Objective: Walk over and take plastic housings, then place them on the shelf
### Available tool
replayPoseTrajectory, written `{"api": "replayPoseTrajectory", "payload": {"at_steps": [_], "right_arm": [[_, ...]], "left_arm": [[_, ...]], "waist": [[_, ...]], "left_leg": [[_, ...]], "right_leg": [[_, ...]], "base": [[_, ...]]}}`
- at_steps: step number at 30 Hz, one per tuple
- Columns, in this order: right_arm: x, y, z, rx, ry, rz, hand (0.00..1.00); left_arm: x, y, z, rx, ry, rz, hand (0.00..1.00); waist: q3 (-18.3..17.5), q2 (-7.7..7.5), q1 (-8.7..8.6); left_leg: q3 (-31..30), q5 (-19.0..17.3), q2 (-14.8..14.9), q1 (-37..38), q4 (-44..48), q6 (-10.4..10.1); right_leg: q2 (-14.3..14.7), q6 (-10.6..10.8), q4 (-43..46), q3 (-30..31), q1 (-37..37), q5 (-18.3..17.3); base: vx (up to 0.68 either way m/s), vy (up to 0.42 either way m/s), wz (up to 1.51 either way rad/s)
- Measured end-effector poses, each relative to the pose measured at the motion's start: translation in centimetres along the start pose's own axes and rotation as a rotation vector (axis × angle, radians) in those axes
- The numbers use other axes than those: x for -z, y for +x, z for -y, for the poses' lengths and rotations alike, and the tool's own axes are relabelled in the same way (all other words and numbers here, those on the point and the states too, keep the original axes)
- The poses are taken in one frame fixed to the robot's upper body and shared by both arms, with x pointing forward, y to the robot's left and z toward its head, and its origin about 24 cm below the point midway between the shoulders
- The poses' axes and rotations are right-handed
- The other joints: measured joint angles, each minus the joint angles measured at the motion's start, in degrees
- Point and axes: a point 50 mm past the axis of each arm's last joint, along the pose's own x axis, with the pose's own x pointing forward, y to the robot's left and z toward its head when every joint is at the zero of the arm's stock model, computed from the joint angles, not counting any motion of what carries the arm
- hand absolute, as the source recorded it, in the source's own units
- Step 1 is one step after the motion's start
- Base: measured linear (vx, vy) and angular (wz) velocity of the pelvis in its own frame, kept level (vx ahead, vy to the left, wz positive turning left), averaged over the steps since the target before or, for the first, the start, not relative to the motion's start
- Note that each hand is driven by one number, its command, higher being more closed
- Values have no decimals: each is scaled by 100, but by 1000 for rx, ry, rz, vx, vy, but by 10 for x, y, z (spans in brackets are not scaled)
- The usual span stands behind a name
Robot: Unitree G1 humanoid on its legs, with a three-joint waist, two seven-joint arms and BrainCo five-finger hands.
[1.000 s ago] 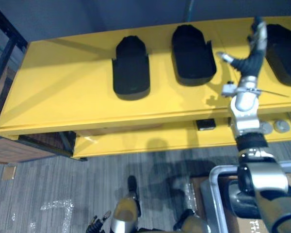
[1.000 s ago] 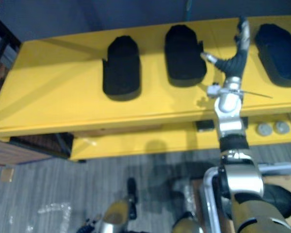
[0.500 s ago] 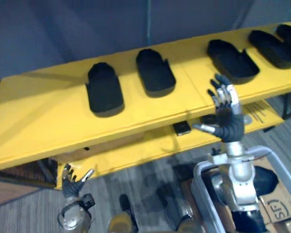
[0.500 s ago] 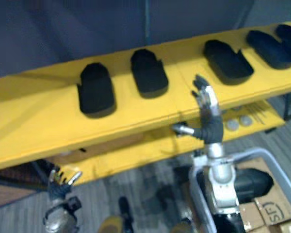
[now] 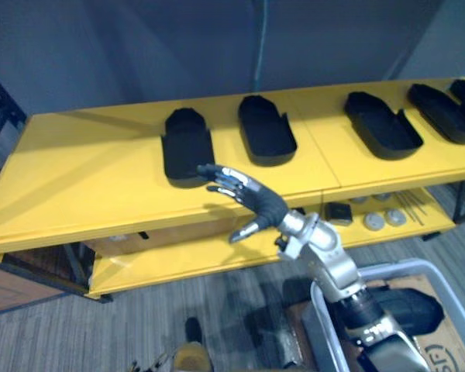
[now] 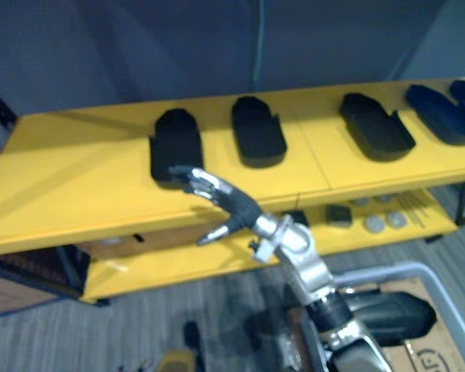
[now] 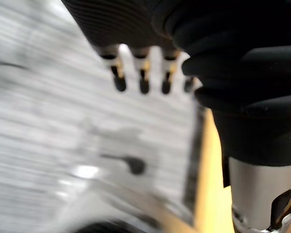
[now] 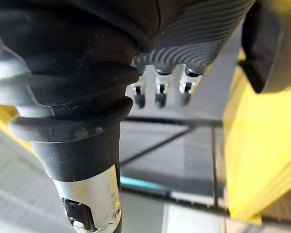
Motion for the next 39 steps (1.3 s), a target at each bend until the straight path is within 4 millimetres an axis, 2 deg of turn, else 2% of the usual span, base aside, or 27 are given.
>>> {"api": "replayPoseTrajectory", "payload": {"at_steps": [3,5,9,13,15,16,20,22,25,31,39], "right_arm": [[9,15,-2,-1,-8,-32,0],[23,21,-4,-5,-49,-120,0],[44,23,3,44,-100,-246,0],[58,19,21,128,-184,-346,0],[59,16,33,173,-234,-371,0],[59,13,46,211,-289,-405,0],[54,11,68,286,-393,-441,0],[46,4,83,351,-433,-430,0],[38,1,97,386,-467,-434,0],[31,-3,112,404,-487,-452,0],[31,-6,112,352,-426,-438,0]], "left_arm": [[9,0,-6,-11,-18,-44,0],[13,0,-8,-12,-13,-64,0],[15,0,-8,-10,-10,-69,0],[10,2,-7,-3,-2,-48,0],[4,3,-3,8,1,-27,0],[-2,5,-1,23,33,-8,0],[-10,6,3,38,44,21,0],[-14,6,8,59,65,34,0],[-16,6,9,62,64,37,0],[-19,7,15,85,88,35,0],[-22,7,20,97,87,35,0]], "waist": [[15,-26,28],[44,-76,107],[157,-174,140],[269,-158,147],[335,-138,135],[371,-125,163],[503,-99,209],[552,-59,277],[582,-13,282],[674,107,293],[707,159,302]], "left_leg": [[-62,-6,-1,-8,0,10],[-74,-6,1,-11,0,9],[-102,-4,-8,-44,1,10],[-139,24,-91,-146,3,8],[-244,50,-144,-181,3,46],[-274,59,-162,-204,4,56],[-320,73,-200,-199,6,72],[-357,74,-232,-191,6,73],[-384,79,-274,-197,6,79],[-391,91,-259,-192,6,72],[-380,94,-275,-189,7,72]], "right_leg": [[3,5,7,-61,20,-45],[-11,13,26,-73,12,-81],[-41,15,131,-102,-11,-132],[-154,50,318,-131,-125,-183],[-225,60,436,-228,-125,-238],[-267,43,548,-261,-163,-299],[-358,60,753,-276,-197,-415],[-426,115,893,-298,-208,-495],[-530,110,1120,-310,-275,-618],[-563,98,1299,-287,-341,-724],[-613,101,1399,-268,-383,-773]], "base": [[-21,7,9],[-17,14,5],[7,6,7],[27,18,9],[25,15,23],[14,0,18],[4,-9,9],[4,-17,10],[-8,-9,7],[0,0,0],[-1,-2,-1]]}}
